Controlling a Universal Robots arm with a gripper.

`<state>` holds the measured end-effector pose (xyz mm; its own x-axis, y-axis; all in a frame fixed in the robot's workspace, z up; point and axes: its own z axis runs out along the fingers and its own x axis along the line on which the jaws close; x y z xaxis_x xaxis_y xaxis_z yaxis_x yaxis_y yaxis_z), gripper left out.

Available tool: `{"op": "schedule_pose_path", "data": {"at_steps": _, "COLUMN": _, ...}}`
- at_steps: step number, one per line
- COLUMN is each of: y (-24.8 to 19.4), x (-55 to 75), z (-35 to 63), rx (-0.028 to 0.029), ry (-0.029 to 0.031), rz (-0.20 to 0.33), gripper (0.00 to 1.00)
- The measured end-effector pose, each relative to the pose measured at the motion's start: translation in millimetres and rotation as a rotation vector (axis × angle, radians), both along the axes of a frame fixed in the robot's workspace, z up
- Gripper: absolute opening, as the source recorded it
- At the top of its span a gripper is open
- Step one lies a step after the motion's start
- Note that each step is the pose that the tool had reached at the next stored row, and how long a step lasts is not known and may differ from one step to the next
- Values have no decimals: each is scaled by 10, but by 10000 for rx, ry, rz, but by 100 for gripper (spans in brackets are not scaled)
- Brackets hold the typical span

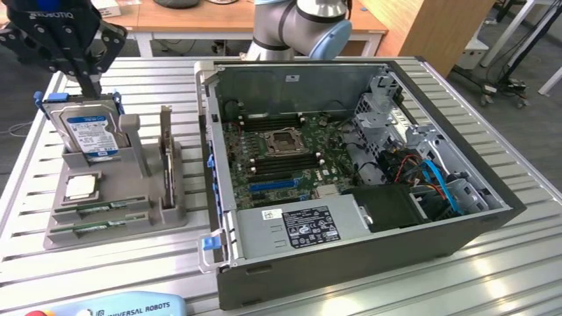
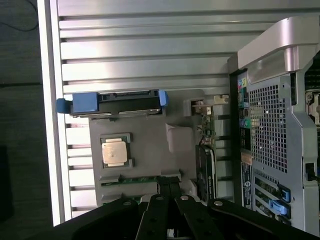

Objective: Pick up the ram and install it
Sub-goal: 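Reach for the ram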

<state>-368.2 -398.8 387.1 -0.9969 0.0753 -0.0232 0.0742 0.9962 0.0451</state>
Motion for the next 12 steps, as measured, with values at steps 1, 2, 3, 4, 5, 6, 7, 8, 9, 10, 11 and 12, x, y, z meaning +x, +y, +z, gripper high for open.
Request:
{"op": "schedule_pose_path", "data": {"at_steps": 1, "y": 0, "x": -21, "z": -2, "rx": 0, "ry": -1, "rz": 0, "gripper": 10}}
{"op": "schedule_pose_path", "data": {"at_steps": 2, "y": 0, "x": -35, "z": -4, "rx": 0, "ry": -1, "rz": -1, "gripper": 10}}
{"op": "schedule_pose_path", "data": {"at_steps": 3, "y": 0, "x": -42, "z": -4, "rx": 0, "ry": -1, "rz": -1, "gripper": 10}}
{"op": "schedule_pose_path", "data": {"at_steps": 4, "y": 0, "x": -44, "z": -4, "rx": 0, "ry": -1, "rz": -1, "gripper": 10}}
{"op": "schedule_pose_path", "data": {"at_steps": 5, "y": 0, "x": -43, "z": -5, "rx": 0, "ry": -1, "rz": 0, "gripper": 10}}
{"op": "schedule_pose_path", "data": {"at_steps": 6, "y": 0, "x": -44, "z": -4, "rx": 0, "ry": -1, "rz": 0, "gripper": 10}}
{"op": "schedule_pose_path", "data": {"at_steps": 7, "y": 0, "x": -44, "z": -4, "rx": 0, "ry": -1, "rz": 0, "gripper": 10}}
{"op": "schedule_pose_path", "data": {"at_steps": 8, "y": -2, "x": -46, "z": -4, "rx": 0, "ry": 0, "rz": -2, "gripper": 10}}
{"op": "schedule_pose_path", "data": {"at_steps": 9, "y": -9, "x": -46, "z": -4, "rx": 0, "ry": 0, "rz": -2, "gripper": 10}}
{"op": "schedule_pose_path", "data": {"at_steps": 10, "y": -18, "x": -46, "z": -4, "rx": 0, "ry": 0, "rz": -2, "gripper": 10}}
{"op": "schedule_pose_path", "data": {"at_steps": 11, "y": -30, "x": -46, "z": -4, "rx": 0, "ry": 0, "rz": -2, "gripper": 10}}
{"op": "schedule_pose_path", "data": {"at_steps": 12, "y": -43, "x": -46, "z": -4, "rx": 0, "ry": 0, "rz": -2, "gripper": 10}}
